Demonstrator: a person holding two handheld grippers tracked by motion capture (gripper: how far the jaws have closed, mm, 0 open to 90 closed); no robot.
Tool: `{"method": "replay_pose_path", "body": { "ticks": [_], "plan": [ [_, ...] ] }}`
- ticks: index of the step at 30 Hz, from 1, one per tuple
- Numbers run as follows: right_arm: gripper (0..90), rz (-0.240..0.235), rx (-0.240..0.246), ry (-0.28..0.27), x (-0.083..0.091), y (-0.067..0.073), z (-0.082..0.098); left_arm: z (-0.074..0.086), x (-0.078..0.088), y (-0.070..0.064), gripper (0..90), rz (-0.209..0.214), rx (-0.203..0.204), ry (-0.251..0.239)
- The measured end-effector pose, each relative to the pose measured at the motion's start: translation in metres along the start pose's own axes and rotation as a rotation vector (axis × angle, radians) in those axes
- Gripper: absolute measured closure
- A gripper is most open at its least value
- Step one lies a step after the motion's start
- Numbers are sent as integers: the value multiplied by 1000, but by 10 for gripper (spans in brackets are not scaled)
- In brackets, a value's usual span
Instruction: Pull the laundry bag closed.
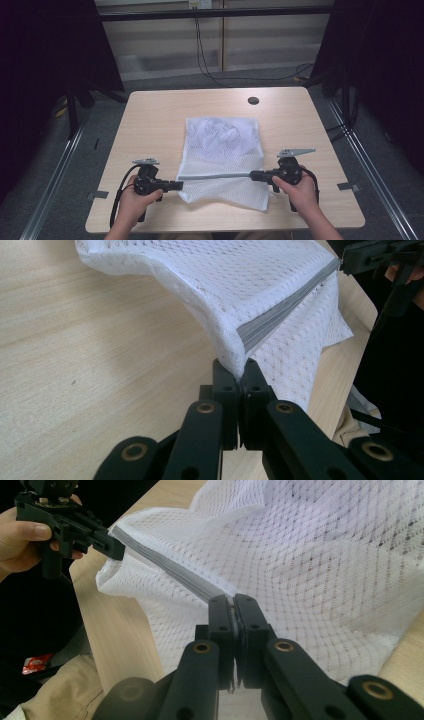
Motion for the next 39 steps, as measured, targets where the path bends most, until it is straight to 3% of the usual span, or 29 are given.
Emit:
{"method": "replay_pose_path", "body": {
  "ticks": [19,39],
  "plan": [
    [873,2,-4,10,1,1,0,1,0,0,884,-8,0,5],
    [873,28,-19,-9,20,-8,9,3,2,0,884,-9,9,8]
  ]
}}
Point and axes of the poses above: each handheld gripper's, and its own axes: x roughly backward along the jaws, z roughly out of its underside, y roughly to its left, the point moved 2 cm from there along -x, roughly forward along the jaws, and after that the axes turned 11 degrees about -z, right-handed, at the moved point
